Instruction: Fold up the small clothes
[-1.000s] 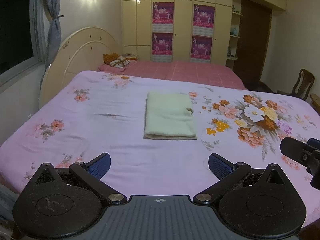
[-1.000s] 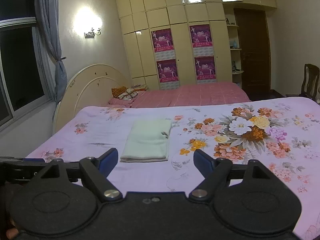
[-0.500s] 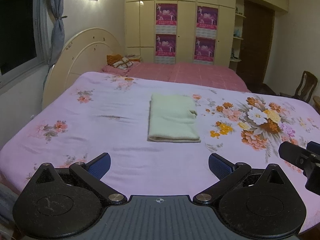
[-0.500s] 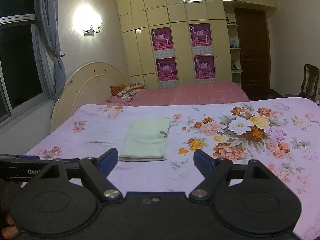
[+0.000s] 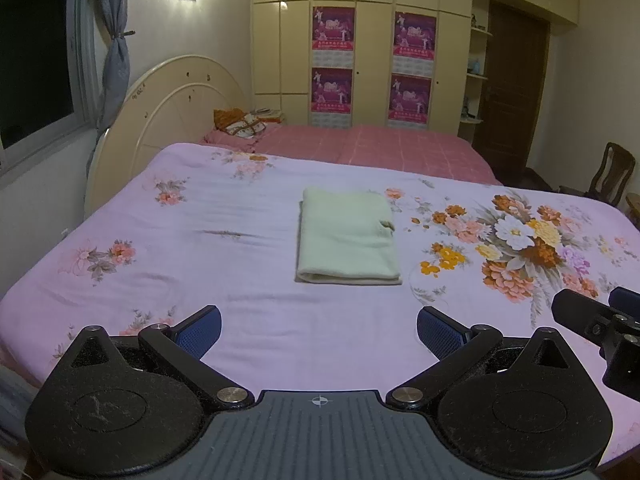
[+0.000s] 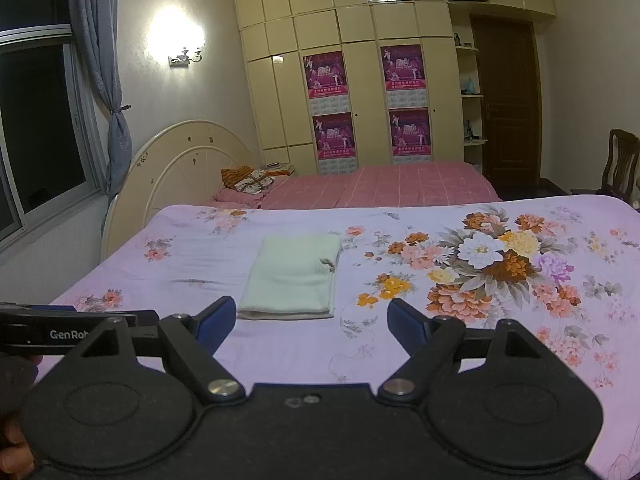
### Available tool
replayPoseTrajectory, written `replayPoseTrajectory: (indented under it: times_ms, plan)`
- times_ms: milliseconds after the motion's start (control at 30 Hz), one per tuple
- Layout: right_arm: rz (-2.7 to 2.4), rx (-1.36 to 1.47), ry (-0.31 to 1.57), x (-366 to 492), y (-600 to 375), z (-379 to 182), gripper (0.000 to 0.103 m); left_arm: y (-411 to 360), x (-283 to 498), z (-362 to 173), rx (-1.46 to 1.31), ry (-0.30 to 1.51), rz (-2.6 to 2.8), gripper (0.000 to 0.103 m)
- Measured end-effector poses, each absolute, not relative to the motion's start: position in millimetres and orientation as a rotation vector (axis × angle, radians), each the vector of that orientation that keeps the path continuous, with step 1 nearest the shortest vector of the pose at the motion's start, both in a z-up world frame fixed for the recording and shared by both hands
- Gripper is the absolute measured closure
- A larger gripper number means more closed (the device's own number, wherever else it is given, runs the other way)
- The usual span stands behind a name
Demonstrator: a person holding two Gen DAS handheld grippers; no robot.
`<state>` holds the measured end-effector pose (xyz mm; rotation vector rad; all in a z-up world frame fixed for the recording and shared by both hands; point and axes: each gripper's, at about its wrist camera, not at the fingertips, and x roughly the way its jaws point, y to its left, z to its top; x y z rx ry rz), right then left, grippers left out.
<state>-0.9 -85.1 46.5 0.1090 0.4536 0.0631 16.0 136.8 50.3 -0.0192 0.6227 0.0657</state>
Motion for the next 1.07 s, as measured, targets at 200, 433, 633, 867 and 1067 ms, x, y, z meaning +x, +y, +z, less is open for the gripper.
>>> replayPoseTrajectory:
  times_ms: [200, 433, 633, 867, 1067]
  plan:
    - [0.07, 0.104, 0.462, 1, -86, 44, 0.021, 137, 15, 49, -0.022, 0.628, 0.067, 0.0]
    - [0.069, 0.102, 0.465, 1, -86, 42, 0.021, 138, 15, 49, -0.023, 0.628, 0.067, 0.0]
    - [0.073, 0.101, 0.474, 5, -86, 40, 0.021, 140, 22, 45, -0.026, 0.642, 0.064, 0.0]
    - [0.071, 0.102, 0.486, 11, -89, 35, 0.021, 141, 31, 41, -0.033, 0.646, 0.033, 0.0]
    - [0.065, 0.106, 0.503, 20, -91, 30, 0.021, 139, 44, 40, -0.031, 0.639, 0.035, 0.0]
